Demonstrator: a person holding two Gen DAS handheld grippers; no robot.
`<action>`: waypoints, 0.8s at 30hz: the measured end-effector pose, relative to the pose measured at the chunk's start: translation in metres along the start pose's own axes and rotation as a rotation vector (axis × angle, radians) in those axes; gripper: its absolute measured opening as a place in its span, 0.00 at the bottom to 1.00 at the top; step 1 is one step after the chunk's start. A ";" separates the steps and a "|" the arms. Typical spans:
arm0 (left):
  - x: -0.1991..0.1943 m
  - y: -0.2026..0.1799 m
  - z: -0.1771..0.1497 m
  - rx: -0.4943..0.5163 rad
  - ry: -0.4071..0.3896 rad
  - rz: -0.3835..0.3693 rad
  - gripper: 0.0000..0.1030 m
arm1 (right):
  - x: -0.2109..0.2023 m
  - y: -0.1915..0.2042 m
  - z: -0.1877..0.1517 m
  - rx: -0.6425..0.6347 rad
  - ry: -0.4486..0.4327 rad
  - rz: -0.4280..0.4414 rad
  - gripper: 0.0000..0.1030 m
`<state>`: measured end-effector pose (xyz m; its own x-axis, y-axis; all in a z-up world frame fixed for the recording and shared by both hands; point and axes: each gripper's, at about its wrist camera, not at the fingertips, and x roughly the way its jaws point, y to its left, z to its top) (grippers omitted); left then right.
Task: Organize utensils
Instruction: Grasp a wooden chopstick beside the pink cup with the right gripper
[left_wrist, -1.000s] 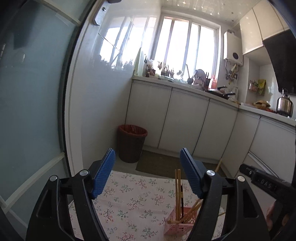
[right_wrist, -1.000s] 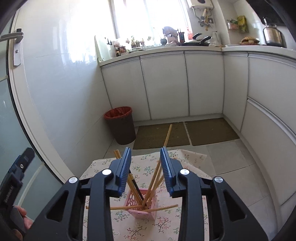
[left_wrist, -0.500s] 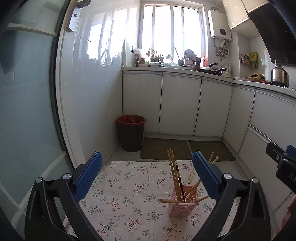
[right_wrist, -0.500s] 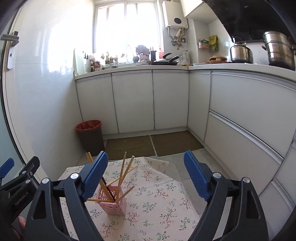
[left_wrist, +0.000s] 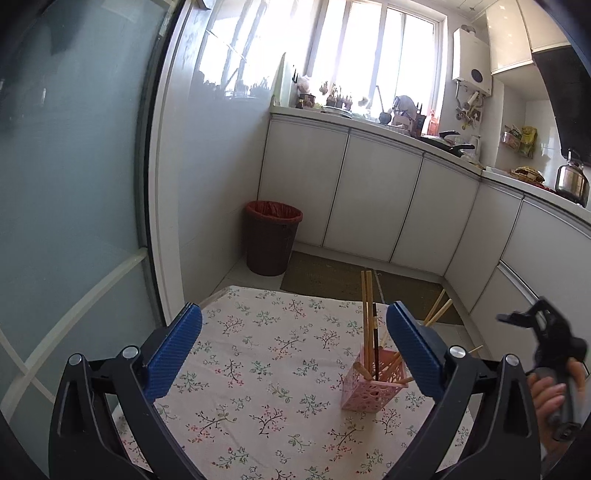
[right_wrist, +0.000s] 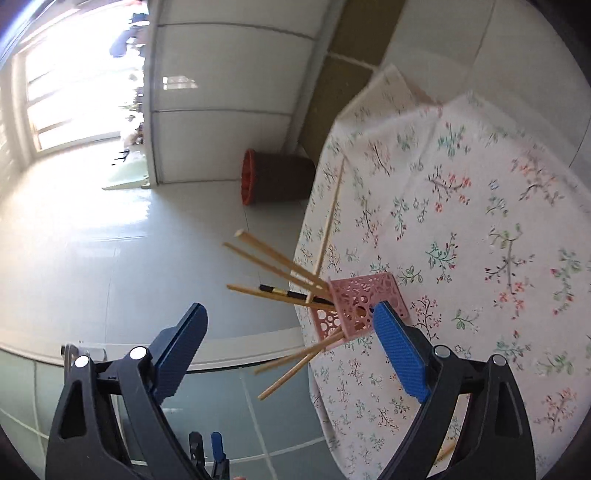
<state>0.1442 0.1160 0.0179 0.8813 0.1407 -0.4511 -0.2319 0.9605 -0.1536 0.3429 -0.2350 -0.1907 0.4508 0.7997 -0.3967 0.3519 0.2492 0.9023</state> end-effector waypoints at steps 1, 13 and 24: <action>-0.001 -0.002 -0.001 -0.001 -0.005 -0.009 0.93 | 0.022 -0.009 0.014 0.025 0.041 0.003 0.86; 0.032 -0.033 -0.028 0.148 0.022 -0.031 0.93 | 0.165 -0.029 0.125 0.110 0.112 0.097 0.86; 0.052 -0.027 -0.038 0.141 0.084 0.006 0.93 | 0.225 -0.060 0.154 0.206 0.160 0.085 0.32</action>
<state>0.1806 0.0880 -0.0345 0.8411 0.1320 -0.5245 -0.1721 0.9847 -0.0281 0.5495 -0.1543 -0.3598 0.3567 0.8931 -0.2742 0.4850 0.0738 0.8714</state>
